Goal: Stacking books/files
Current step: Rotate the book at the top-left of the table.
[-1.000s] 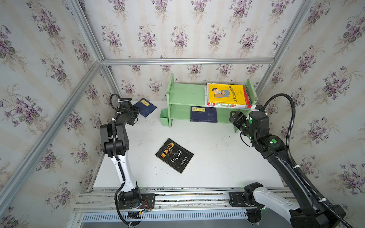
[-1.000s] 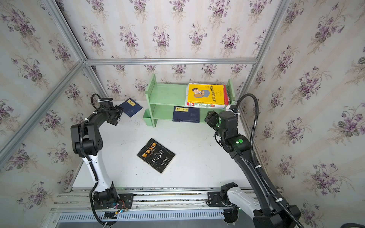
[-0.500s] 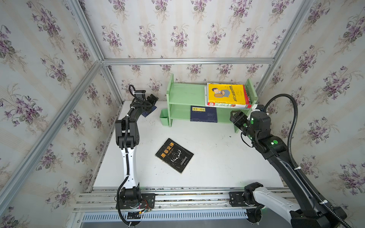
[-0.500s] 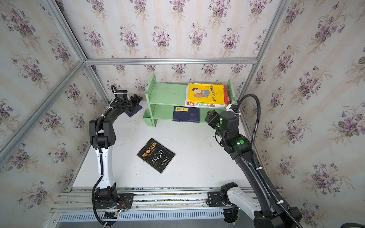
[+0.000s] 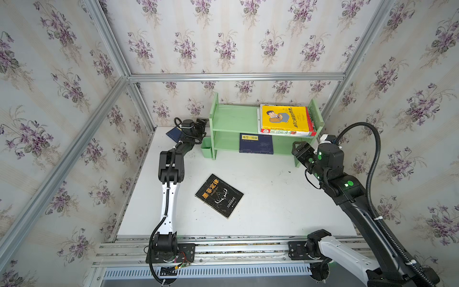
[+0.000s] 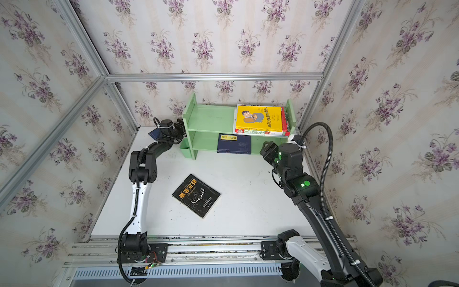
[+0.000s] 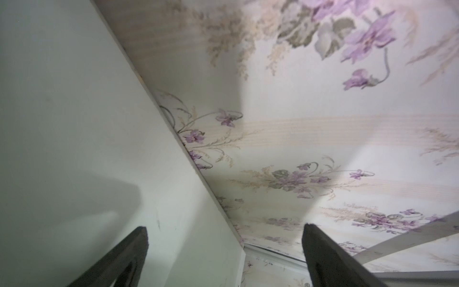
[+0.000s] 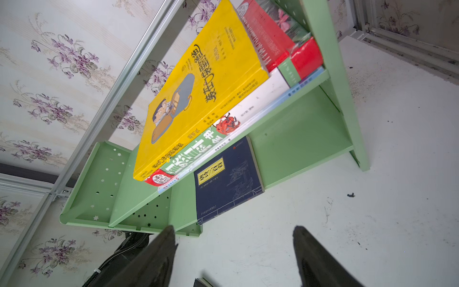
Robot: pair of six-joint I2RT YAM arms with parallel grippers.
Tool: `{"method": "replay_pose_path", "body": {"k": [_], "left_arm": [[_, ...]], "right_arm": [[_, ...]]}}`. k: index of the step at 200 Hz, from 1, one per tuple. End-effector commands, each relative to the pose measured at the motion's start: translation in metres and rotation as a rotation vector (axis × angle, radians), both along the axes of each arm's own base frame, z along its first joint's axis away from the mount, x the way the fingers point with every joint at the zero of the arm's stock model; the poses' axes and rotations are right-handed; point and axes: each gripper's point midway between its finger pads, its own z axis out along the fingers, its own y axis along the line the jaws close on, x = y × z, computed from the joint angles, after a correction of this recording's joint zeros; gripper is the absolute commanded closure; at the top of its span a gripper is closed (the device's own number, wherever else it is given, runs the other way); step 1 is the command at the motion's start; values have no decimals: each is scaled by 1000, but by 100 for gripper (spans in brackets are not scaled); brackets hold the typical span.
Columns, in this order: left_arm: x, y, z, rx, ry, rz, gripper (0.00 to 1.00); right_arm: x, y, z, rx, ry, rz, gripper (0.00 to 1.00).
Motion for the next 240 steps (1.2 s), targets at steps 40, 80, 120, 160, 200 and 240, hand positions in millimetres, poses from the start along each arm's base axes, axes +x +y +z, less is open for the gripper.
{"method": "replay_pose_path", "body": {"k": [40, 80, 120, 160, 200, 240], "left_arm": [[2, 43, 13, -74, -79, 255, 1], [-24, 94, -3, -63, -40, 389, 2], [-66, 144, -1, -36, -31, 502, 2], [-104, 193, 9, -1, -43, 581, 2], [-125, 218, 19, 35, -41, 600, 3], [-149, 237, 33, 117, -13, 596, 3]], "right_arm": [[10, 2, 5, 11, -1, -11, 23], [19, 8, 0, 5, 16, 5, 23], [28, 15, -3, -5, 28, 37, 23], [35, 22, -11, -3, 40, 61, 23], [38, 26, -14, 3, 44, 76, 23], [33, 21, -18, 8, 38, 57, 22]]}}
